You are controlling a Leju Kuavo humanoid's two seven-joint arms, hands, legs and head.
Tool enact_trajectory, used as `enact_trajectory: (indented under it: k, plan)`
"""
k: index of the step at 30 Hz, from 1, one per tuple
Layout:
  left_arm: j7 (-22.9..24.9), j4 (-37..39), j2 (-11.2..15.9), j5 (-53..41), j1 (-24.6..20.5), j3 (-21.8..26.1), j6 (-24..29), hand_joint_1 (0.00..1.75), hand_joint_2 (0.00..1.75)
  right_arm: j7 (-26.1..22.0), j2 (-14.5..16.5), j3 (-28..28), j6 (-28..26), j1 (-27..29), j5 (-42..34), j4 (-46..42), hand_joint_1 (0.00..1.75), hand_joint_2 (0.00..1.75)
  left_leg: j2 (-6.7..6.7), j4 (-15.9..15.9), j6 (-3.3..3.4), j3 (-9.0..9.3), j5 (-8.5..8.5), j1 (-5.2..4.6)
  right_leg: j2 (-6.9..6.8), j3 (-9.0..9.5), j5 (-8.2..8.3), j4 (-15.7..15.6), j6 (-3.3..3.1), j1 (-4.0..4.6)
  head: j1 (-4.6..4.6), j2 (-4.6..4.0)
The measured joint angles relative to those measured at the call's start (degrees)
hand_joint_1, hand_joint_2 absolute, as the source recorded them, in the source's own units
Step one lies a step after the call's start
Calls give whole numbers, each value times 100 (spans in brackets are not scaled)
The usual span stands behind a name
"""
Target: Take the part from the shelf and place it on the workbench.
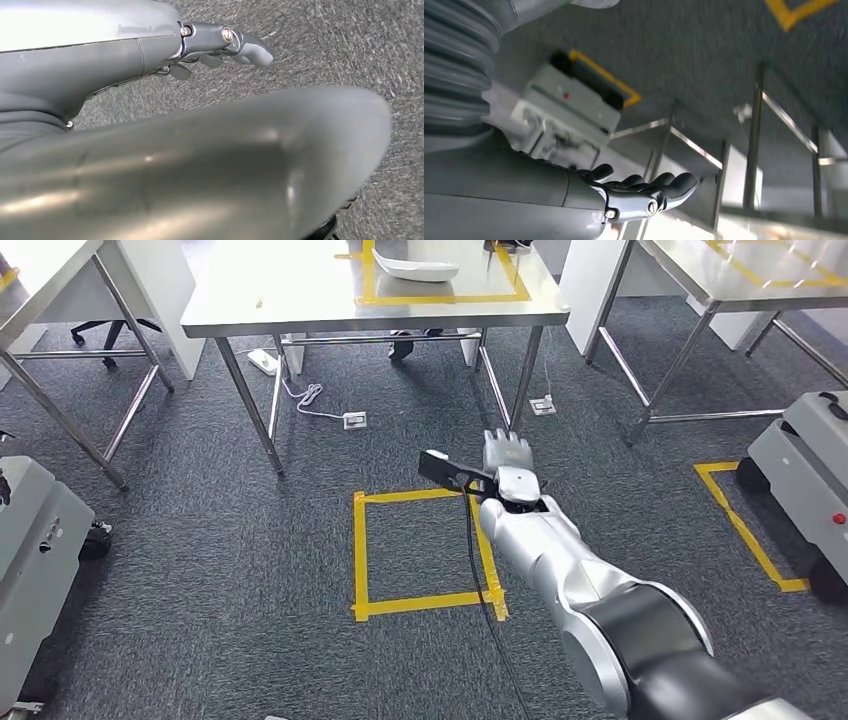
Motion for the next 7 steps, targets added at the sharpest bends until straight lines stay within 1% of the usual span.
enact_trajectory:
  k: [1, 4, 6, 7]
  plan:
    - [3, -2, 3, 22, 11, 12, 0, 0, 0, 10, 21, -67, -22, 190, -92, 8, 0, 175, 1, -6, -4, -4, 1, -6, -1, 50, -8, -114, -12, 14, -2, 0]
    - [85, -4, 11, 68, 44, 57, 0, 0, 0, 88, 58, -272, -27, 758, -284, 49, 0, 175, 2, -41, -18, -3, 19, -5, 0, 42, 29, -139, -23, 34, -3, 0]
    - [143, -5, 15, 78, 55, 74, 0, 0, 0, 146, 77, -397, -39, 1111, -372, 72, 0, 175, 3, -77, -64, -1, 48, -1, 4, 22, 43, -138, -52, 39, -4, 0]
    - [152, -5, 16, 78, 57, 77, 0, 0, 0, 154, 83, -427, -46, 1198, -393, 77, 0, 175, 3, -87, -73, -1, 55, -1, 5, 17, 46, -138, -58, 39, -6, 0]
